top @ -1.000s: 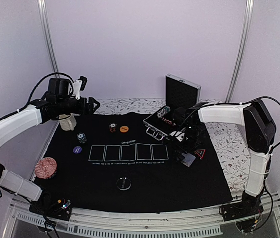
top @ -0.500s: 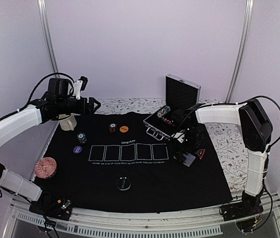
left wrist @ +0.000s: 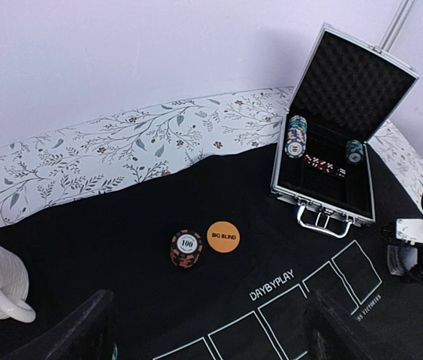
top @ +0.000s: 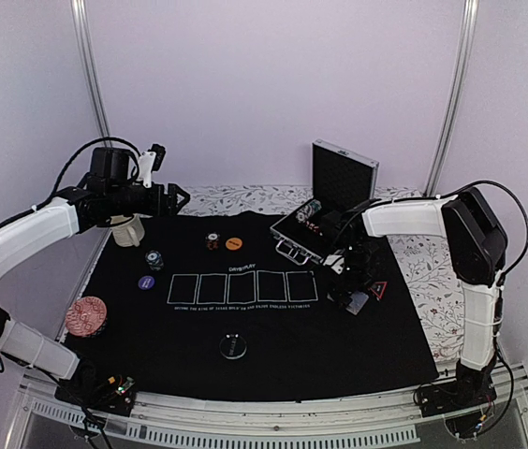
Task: Distribute texas hold em gaming equipment
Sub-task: Move the face-down deck piles to the dealer area.
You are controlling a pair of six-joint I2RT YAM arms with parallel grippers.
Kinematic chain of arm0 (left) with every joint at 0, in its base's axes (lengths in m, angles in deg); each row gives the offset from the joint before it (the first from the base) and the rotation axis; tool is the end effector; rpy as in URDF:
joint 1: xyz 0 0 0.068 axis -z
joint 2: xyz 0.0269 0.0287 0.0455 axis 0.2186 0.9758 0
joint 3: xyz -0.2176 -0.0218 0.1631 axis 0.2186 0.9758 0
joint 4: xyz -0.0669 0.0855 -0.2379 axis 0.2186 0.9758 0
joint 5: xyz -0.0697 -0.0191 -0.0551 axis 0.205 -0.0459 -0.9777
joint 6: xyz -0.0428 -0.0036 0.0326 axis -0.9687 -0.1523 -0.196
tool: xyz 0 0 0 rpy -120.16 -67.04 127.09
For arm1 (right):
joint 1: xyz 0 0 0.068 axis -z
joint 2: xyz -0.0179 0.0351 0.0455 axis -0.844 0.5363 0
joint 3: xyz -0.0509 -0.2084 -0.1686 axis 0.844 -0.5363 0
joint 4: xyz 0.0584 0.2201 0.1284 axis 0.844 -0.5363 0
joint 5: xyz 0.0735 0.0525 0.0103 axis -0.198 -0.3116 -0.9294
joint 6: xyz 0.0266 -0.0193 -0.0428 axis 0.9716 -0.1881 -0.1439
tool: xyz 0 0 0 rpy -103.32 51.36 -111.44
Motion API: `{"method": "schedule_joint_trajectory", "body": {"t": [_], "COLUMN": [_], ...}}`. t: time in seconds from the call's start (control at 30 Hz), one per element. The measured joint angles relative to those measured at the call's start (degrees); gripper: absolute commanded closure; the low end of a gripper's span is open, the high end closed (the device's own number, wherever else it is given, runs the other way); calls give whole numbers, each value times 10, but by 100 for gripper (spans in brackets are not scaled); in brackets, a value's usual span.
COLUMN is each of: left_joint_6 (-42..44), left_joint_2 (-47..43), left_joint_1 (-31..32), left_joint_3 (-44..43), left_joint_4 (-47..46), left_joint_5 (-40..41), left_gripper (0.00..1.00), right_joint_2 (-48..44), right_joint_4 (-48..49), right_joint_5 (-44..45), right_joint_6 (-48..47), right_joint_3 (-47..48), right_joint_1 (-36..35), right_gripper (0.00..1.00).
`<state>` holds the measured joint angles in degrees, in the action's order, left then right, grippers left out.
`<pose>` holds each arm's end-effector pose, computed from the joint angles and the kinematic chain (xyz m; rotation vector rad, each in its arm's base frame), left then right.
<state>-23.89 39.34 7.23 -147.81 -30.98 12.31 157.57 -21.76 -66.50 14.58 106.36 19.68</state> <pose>0.2907 -0.1109 0.3150 0.3078 2.0698 -0.4584 0.2928 0.2274 0.1488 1.0770 -2.8716 0.0513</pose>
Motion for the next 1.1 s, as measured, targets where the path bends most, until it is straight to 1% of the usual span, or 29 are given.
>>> {"method": "schedule_joint_trajectory", "body": {"t": [0.3, 0.5, 0.6, 0.77, 0.83, 0.97, 1.1], "left_joint_6": [0, 0, 0, 0, 0, 0, 0], "left_joint_2": [0, 0, 0, 0, 0, 0, 0], "left_joint_1": [0, 0, 0, 0, 0, 0, 0], "left_joint_3": [0, 0, 0, 0, 0, 0, 1], "left_joint_4": [0, 0, 0, 0, 0, 0, 0], "left_joint_5": [0, 0, 0, 0, 0, 1, 2], "left_gripper": [12, 12, 13, 12, 12, 12, 12], "right_joint_2": [5, 5, 5, 0, -2, 4, 38], "right_joint_4": [-26, -31, -34, -34, -35, -37, -33], "right_joint_5": [38, 50, 53, 50, 47, 25, -3], "right_joint_6": [19, 23, 23, 16, 4, -25, -51], "right_joint_3": [24, 28, 29, 31, 37, 72, 116], "right_joint_1": [-27, -45, -66, -130, -165, -238, -283], "right_gripper": [45, 50, 50, 51, 52, 52, 52]}}
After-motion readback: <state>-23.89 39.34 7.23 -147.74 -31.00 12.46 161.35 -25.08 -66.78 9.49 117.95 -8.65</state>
